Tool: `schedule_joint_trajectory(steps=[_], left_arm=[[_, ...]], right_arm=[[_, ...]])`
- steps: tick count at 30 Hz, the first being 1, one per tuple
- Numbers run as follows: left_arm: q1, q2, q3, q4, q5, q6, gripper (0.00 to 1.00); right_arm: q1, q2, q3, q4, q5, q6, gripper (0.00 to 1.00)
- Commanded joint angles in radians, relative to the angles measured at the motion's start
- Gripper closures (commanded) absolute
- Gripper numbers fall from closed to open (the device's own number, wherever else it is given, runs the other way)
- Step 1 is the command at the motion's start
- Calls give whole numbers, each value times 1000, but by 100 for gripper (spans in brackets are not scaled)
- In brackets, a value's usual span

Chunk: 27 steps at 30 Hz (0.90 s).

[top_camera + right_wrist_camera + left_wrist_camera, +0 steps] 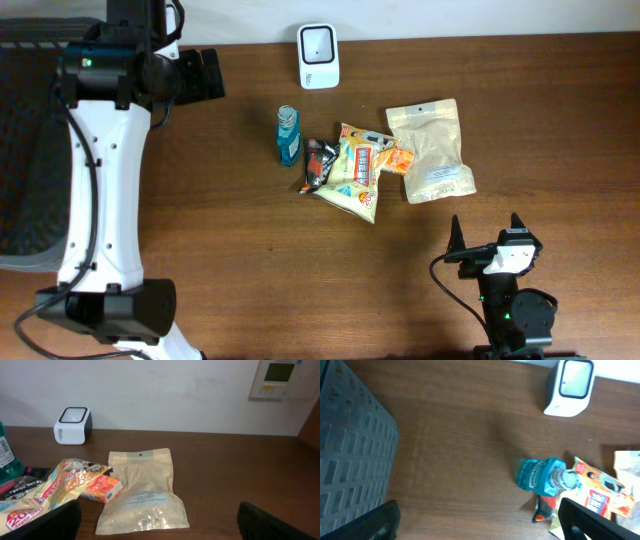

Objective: Scan the item barcode

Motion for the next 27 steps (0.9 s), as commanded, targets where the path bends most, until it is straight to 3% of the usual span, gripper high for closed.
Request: schedule_joint_trajectory(steps=[1,4,6,10,12,16,17,19,21,23,25,27], left_arm=[[5,40,-1,22,-82,0,1],[30,63,-1,46,-84,-39,1],[39,79,-1,42,-84,-48,1],[39,117,-1,42,-84,-48,1],[39,127,-1,38,-84,-48,1],[81,132,-1,59,-84,-67,1],[96,132,-1,57,-84,-67,1],[105,132,-1,19,-95,-66,1],[107,132,-1,-27,-95,-66,1],[107,132,-1,-58,-94,-66,1],[106,132,-1,-61,-92,-66,1],[106,132,-1,-61,-92,-66,1]], right_arm=[[-6,-7,-8,90,-126,52,2],[-6,-6,-8,188,-610,256,2],[-6,-6,-8,255,-658,258,2],[-6,-2,28,526,-623,414,2],[-6,42,146,424,-620,399,2],[-6,354,550,3,-629,261,2],[-6,513,722,-155,-684,225,2],[-6,728,914,-259,-897,184,2],[-5,886,993,-204,-1088,243,2],[1,1015,1003,25,-1231,441,2],[43,1151,1003,214,-1242,656,2],[108,1257,1028,225,-1209,679,2]])
